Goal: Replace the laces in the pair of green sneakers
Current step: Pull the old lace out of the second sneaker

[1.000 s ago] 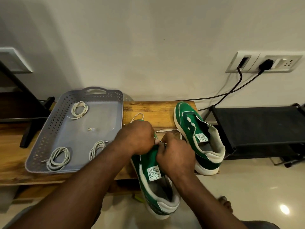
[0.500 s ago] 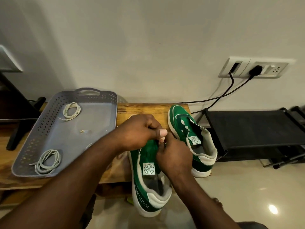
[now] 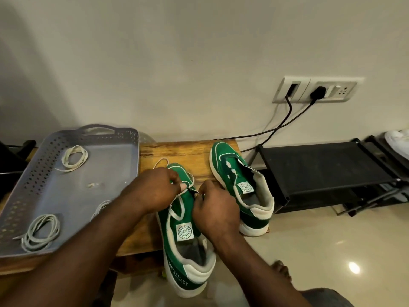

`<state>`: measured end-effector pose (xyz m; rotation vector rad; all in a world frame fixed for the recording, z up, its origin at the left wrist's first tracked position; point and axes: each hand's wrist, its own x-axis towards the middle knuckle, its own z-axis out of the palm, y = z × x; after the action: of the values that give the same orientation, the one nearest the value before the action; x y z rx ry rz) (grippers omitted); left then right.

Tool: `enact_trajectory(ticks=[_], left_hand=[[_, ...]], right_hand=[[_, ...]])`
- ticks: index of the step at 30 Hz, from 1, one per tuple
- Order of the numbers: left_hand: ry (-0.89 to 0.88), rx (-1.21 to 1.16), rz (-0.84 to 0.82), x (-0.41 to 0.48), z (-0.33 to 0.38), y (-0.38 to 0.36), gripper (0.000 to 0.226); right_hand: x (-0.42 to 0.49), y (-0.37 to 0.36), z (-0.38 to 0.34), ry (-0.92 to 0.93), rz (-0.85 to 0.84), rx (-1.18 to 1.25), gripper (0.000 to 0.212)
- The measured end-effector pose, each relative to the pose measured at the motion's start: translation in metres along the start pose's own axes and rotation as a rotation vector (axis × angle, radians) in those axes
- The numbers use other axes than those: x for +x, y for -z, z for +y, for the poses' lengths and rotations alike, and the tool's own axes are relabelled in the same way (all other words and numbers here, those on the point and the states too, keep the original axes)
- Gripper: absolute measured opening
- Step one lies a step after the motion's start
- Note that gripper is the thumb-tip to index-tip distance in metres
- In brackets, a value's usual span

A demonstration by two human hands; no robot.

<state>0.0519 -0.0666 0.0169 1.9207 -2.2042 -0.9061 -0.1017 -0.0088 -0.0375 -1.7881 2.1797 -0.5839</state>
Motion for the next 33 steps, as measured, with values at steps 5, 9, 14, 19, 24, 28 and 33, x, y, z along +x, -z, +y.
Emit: enact_trajectory(ticks=[5, 9, 14, 19, 24, 28, 33], left_hand=[[0.100, 0.200, 0.058, 0.007, 0.006, -0.026, 0.019], [0.121, 0.328, 0.134, 0.006, 0.012, -0.037, 0.021], [0.068, 0.341, 0.157, 0.005, 0.016, -0.044, 0.017], [0.055, 0.358, 0.265, 0.001, 0.016, -0.043, 0.028], [0.069, 0.407, 0.273, -0.001, 0.019, -0.043, 0.023], [0.113, 0.442, 0.249, 0.000, 0.019, -0.043, 0.019], [0.049, 0.427, 0.155, 0.009, 0.012, -0.046, 0.026]], right_hand=[[-0.003, -0.001, -0.004, 0.044, -0.002, 0.035, 0.021], [-0.004, 0.003, -0.006, 0.079, -0.007, 0.050, 0.021], [-0.005, 0.006, -0.009, 0.090, -0.043, 0.039, 0.021], [-0.004, 0.008, -0.009, 0.068, -0.053, 0.051, 0.024], [-0.004, 0.004, -0.008, 0.055, -0.036, 0.050, 0.022], [-0.004, 0.001, -0.008, 0.036, -0.020, 0.039, 0.020], [-0.005, -0.002, -0.007, 0.039, 0.004, 0.004, 0.024]])
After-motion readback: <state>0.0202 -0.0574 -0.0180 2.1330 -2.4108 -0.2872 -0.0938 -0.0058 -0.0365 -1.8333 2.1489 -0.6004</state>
